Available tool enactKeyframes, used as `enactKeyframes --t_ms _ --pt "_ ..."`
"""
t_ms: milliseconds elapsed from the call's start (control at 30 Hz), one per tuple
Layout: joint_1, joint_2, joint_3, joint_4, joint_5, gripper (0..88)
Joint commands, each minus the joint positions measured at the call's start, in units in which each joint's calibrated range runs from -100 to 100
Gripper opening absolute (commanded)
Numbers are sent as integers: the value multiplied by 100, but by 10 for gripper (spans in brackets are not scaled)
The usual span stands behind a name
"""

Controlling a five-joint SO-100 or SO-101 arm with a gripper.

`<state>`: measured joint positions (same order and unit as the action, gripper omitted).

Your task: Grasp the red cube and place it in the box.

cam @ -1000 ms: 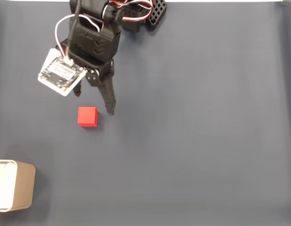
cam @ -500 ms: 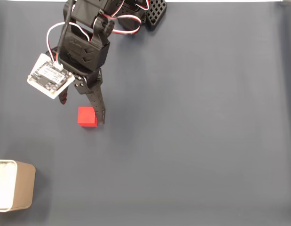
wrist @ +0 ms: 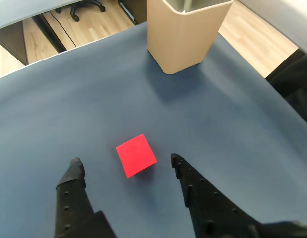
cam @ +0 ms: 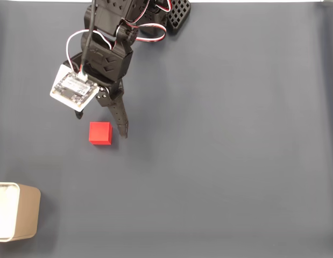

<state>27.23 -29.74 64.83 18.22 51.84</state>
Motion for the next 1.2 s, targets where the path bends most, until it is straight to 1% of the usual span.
enactKeyframes --t_ms 0,433,800,1167 --pt "-116 -128 23 -248 78 405" --pt "-215 123 -69 -420 171 405" --pt "-194 609 -269 -502 132 405" --pt "-173 938 -470 -502 -20 405"
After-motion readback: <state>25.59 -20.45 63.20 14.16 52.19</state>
